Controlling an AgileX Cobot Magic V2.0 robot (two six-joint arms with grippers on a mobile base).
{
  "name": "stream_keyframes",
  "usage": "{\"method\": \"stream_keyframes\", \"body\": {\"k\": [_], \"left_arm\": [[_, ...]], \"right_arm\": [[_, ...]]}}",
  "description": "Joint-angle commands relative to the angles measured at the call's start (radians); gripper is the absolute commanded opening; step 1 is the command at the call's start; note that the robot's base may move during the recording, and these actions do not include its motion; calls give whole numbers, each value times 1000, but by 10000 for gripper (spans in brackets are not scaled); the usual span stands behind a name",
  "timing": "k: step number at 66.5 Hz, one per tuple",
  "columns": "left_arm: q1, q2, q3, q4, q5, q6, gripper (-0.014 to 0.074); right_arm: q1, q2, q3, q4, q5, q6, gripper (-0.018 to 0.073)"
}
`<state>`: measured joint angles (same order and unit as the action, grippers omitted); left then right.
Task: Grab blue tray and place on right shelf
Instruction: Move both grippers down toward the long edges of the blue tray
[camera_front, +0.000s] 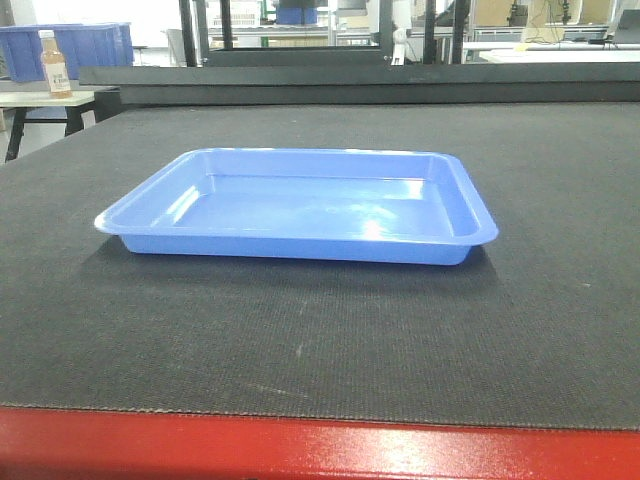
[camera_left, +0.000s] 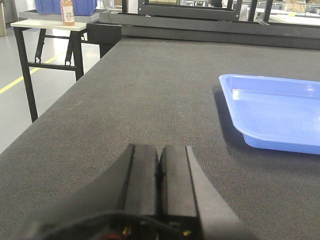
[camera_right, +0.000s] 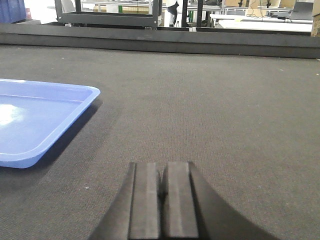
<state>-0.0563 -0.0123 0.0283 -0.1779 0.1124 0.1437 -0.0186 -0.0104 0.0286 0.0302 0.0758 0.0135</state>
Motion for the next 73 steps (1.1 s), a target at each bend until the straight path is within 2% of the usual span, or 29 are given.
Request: {"method": "stream_keyframes", "body": {"k": [1, 32, 47, 54, 58, 61, 64, 67, 73], "left_arm": [[2, -14, 29, -8, -80, -1, -49], [2, -14, 29, -6, -91, -1, -49], [2, -14, 29, -54, -99, -1, -49], [2, -8, 29, -132, -154, -1, -49], [2, -8, 16, -136, -208, -1, -48], [2, -8, -18, -136, -220, -1, -48], [2, -8, -75, -117, -183, -1, -48], [2, 3, -164, -58, -104, -1, -48], [2, 69, -374, 10, 149, -1, -47]], "right_arm": [[0, -21, -22, 0, -89, -6, 57], [0, -21, -22, 0, -95, -6, 57], [0, -21, -22, 0, -107, -6, 57], [0, -21, -23, 44, -197, 1, 57], [0, -21, -37, 69, -274, 1, 57], [0, -21, -68, 71, -277, 1, 57], [0, -20, -116, 71, -244, 1, 57], [0, -19, -184, 71, -175, 1, 57], [0, 14, -311, 71, -20, 1, 62]]}}
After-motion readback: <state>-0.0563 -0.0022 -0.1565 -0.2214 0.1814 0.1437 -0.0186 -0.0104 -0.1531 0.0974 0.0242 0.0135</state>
